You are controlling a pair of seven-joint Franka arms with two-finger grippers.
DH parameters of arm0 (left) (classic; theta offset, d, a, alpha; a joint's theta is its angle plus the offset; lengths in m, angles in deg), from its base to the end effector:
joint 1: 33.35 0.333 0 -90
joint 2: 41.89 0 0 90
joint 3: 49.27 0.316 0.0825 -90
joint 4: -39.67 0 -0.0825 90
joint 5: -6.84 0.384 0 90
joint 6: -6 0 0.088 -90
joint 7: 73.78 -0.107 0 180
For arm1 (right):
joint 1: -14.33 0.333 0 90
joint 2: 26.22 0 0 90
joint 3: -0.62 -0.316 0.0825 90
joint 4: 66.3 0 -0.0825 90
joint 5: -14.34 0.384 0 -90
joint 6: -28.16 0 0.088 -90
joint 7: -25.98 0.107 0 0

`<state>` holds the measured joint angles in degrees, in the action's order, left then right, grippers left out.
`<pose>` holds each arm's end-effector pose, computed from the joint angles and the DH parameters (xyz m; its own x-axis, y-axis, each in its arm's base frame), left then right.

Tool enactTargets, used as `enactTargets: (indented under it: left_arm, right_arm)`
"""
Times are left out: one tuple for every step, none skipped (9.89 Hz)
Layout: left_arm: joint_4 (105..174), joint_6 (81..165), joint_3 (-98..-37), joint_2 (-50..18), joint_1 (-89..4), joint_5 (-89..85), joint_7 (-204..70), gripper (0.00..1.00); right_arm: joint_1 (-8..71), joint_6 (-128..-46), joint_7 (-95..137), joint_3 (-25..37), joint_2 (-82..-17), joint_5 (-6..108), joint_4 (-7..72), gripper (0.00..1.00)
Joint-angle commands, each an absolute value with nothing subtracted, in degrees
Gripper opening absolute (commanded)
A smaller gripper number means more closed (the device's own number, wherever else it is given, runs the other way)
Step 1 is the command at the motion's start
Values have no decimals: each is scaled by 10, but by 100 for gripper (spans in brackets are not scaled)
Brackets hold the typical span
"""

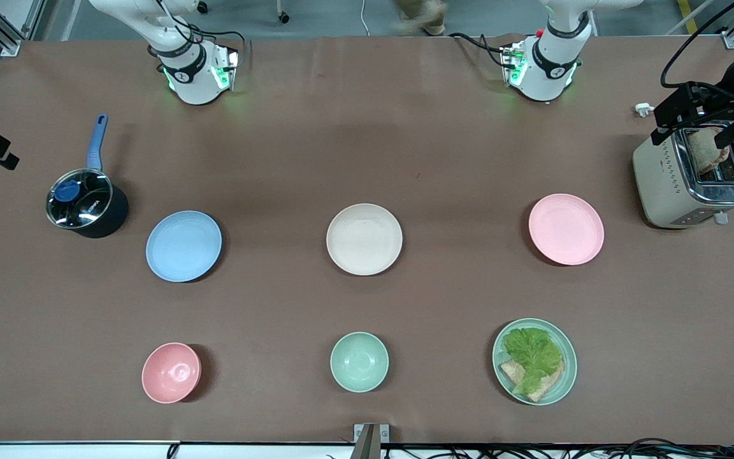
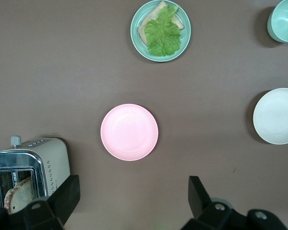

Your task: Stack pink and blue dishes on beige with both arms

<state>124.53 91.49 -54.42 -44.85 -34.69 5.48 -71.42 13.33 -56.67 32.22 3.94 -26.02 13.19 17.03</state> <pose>0.5253 -0.0641 0.6872 0.9954 -0.0738 0.0616 -0.0753 -0.9969 0.0214 0.5422 -0.0433 0.6728 0.9822 -0.1850 0.0316 -0.1856 -0.9825 0.0164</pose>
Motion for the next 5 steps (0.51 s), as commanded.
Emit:
enactTargets:
  left_arm:
    - [1268, 918, -543, -451, -343, 46, -721, 99]
    - [1268, 918, -542, -450, -343, 47, -722, 99]
    - [1267, 920, -536, -447, -343, 44, -718, 98]
    - [1268, 920, -511, -442, -344, 21, -721, 94]
    - [1272, 920, -504, -437, -342, 18, -720, 94]
  right_arm:
    - [125, -565, 316, 35, -259, 131, 170, 100]
    - [127, -565, 316, 40, -258, 131, 169, 100]
    - [128, -565, 314, 40, -259, 126, 169, 100]
    - [132, -563, 294, 39, -260, 124, 170, 100]
    - [133, -566, 262, 38, -266, 130, 172, 100]
